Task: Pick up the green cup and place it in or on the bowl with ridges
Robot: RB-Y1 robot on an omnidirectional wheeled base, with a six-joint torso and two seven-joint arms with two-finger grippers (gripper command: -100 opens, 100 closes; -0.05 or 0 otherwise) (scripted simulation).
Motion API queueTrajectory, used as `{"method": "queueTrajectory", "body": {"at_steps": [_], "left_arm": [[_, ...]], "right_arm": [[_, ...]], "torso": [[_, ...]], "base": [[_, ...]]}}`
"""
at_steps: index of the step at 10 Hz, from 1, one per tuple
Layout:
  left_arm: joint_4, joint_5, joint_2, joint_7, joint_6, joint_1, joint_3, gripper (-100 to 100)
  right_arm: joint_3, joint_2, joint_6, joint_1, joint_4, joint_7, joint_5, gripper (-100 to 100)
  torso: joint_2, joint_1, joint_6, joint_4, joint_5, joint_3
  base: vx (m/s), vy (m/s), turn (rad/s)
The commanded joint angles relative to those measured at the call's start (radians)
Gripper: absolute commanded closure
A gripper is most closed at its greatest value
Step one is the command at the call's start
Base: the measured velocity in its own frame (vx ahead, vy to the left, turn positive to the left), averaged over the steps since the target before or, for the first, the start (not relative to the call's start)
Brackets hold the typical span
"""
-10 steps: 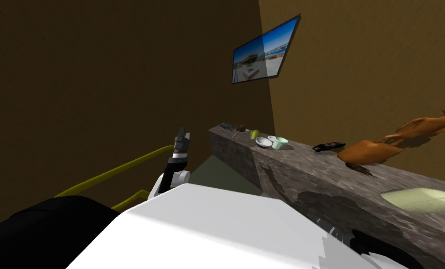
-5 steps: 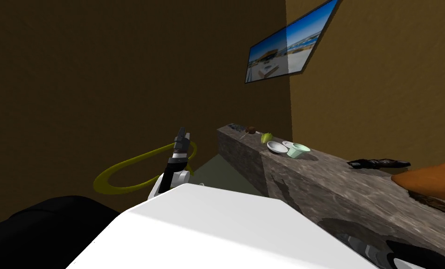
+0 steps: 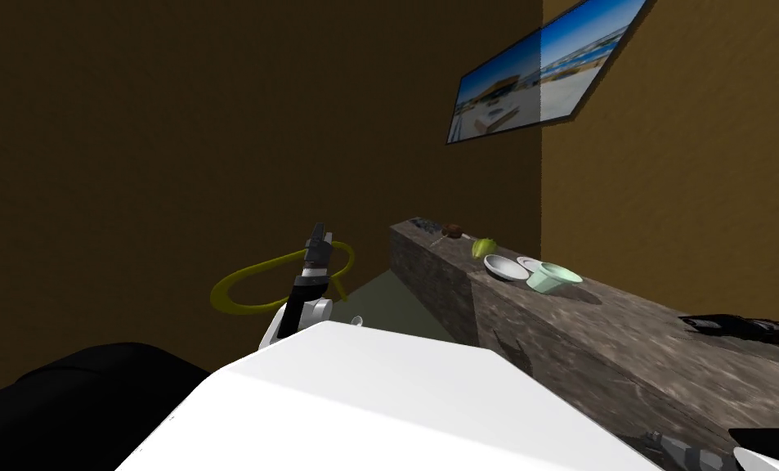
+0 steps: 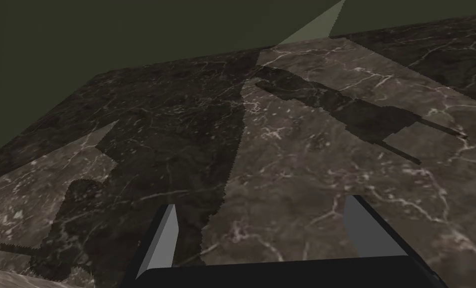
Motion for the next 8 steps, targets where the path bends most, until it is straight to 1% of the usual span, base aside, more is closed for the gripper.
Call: {"method": "queueTrajectory", "body": {"at_steps": [1,2,3,4,5,6,7,8], "left_arm": [[0.000,0.000,0.000,0.000,0.000,0.000,0.000,0],[0.000,0.000,0.000,0.000,0.000,0.000,0.000,0],[0.000,0.000,0.000,0.000,0.000,0.000,0.000,0],[0.000,0.000,0.000,0.000,0.000,0.000,0.000,0],[0.000,0.000,0.000,0.000,0.000,0.000,0.000,0],[0.000,0.000,0.000,0.000,0.000,0.000,0.000,0],[0.000,0.000,0.000,0.000,0.000,0.000,0.000,0],[0.000,0.000,0.000,0.000,0.000,0.000,0.000,0]], "right_arm": [[-0.001,-0.024,0.042,-0.012,0.036,0.027,-0.021,-100],[-0.019,-0.067,0.077,-0.017,0.073,0.062,-0.060,-100],[-0.019,-0.068,0.096,-0.017,0.079,0.062,-0.060,-100],[-0.037,-0.110,0.133,-0.024,0.112,0.095,-0.097,-100],[-0.037,-0.110,0.148,-0.024,0.116,0.095,-0.097,-100],[-0.037,-0.110,0.148,-0.024,0.121,0.095,-0.097,-100],[-0.054,-0.149,0.197,-0.033,0.156,0.127,-0.133,-100],[-0.072,-0.181,0.221,-0.043,0.192,0.156,-0.165,-100]], "torso": [[0.000,0.000,0.000,0.000,0.000,0.000],[0.000,0.000,0.001,0.000,-0.001,0.000],[-0.001,0.000,0.000,0.000,0.000,0.000],[0.000,0.000,0.002,0.000,-0.001,0.000],[-0.001,0.000,0.000,0.000,0.000,0.000],[0.000,0.000,0.002,0.000,-0.001,0.000],[0.000,0.001,0.003,0.000,-0.001,0.000],[0.000,0.001,0.000,0.000,0.000,0.000]], "base": [[0.009,-0.018,0.276],[0.013,-0.019,0.356],[0.014,-0.022,0.217],[0.012,-0.013,0.367],[0.012,-0.020,0.206],[0.010,-0.009,-0.020],[0.010,-0.002,0.362],[0.022,-0.028,0.437]]}}
